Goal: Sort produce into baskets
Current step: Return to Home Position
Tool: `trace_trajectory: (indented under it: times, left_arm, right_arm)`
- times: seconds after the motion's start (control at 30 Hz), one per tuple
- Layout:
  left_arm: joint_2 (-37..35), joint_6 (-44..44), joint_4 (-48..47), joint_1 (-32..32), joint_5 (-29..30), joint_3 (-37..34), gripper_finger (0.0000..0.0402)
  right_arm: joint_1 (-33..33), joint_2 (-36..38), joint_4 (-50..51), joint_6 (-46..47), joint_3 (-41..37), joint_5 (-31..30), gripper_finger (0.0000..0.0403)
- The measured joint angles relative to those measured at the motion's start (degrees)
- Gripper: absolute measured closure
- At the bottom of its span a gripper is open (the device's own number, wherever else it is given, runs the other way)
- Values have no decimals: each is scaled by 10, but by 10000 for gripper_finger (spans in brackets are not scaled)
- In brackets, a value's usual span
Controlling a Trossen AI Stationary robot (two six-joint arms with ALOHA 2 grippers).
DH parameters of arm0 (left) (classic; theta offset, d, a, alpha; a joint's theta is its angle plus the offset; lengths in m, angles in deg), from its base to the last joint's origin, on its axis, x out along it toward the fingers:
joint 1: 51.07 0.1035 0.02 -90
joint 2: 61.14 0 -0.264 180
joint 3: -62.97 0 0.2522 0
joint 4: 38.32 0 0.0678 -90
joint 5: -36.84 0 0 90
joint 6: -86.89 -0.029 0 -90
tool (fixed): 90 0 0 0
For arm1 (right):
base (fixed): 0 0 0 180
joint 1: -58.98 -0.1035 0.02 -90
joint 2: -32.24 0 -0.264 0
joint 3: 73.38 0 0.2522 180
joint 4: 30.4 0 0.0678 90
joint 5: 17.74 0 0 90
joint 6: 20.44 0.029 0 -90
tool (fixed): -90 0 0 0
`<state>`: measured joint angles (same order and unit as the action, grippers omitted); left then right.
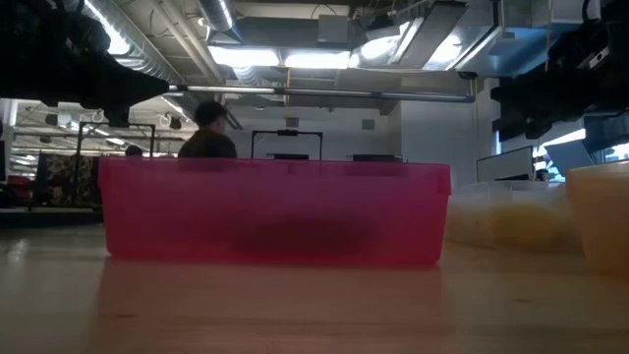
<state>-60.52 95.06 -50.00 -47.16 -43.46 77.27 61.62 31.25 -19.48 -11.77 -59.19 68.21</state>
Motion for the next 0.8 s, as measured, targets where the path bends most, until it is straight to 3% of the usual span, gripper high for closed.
trace_trajectory:
  times: [0.3, 0.8]
  left_arm:
    - [0, 0, 1, 0, 0, 0, 398]
    - [0, 0, 0, 0, 0, 0, 398]
  right_arm:
    - [-38, 7, 1, 0, 0, -11, 398]
    - [-37, 8, 5, 0, 0, -9, 398]
